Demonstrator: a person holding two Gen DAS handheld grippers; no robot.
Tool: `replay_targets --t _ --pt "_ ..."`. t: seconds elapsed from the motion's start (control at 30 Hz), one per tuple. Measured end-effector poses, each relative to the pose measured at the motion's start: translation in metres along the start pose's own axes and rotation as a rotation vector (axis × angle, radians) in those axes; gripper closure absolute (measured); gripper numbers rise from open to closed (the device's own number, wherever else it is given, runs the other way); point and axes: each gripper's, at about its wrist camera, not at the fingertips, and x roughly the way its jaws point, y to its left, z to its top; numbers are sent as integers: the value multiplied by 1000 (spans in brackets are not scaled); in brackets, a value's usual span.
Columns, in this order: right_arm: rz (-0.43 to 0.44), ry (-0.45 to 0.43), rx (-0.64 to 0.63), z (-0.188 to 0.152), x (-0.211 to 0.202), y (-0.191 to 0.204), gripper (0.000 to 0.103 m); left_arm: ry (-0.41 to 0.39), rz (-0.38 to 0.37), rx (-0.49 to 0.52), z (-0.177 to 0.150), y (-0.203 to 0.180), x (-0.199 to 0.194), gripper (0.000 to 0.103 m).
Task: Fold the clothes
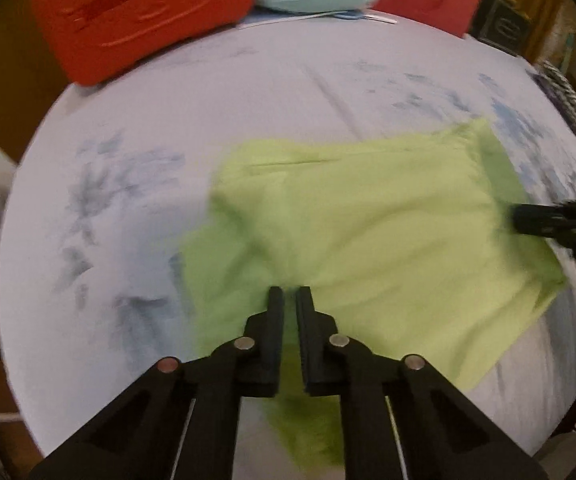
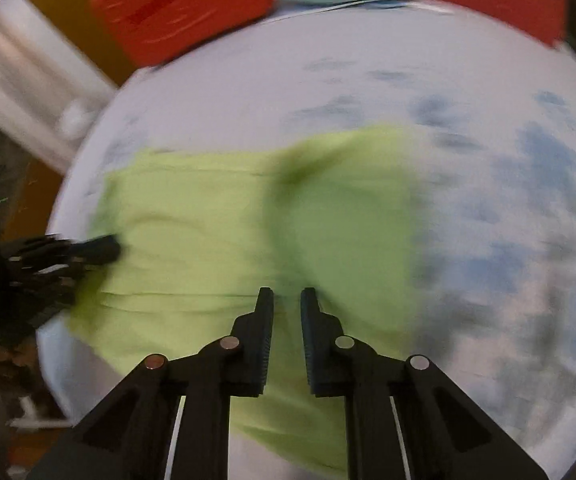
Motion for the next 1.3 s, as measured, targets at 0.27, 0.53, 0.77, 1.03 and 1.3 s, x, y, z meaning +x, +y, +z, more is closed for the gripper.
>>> replay_targets --t 0.27,0.53,0.77,1.03,1.3 --pt "85 -118 162 -37 -57 -51 84 -85 -70 -237 -15 65 -38 31" --pt "133 -133 232 -50 -50 -45 61 -89 -127 -299 -19 45 -1 31" --pt "104 -123 240 -37 -32 -42 61 -49 -63 -218 -6 10 20 25" --pt "55 -139 206 -24 -16 -32 60 -73 10 -188 -5 -7 24 17" --pt "122 -176 203 -27 -15 -31 38 -104 19 -211 -5 -10 26 16"
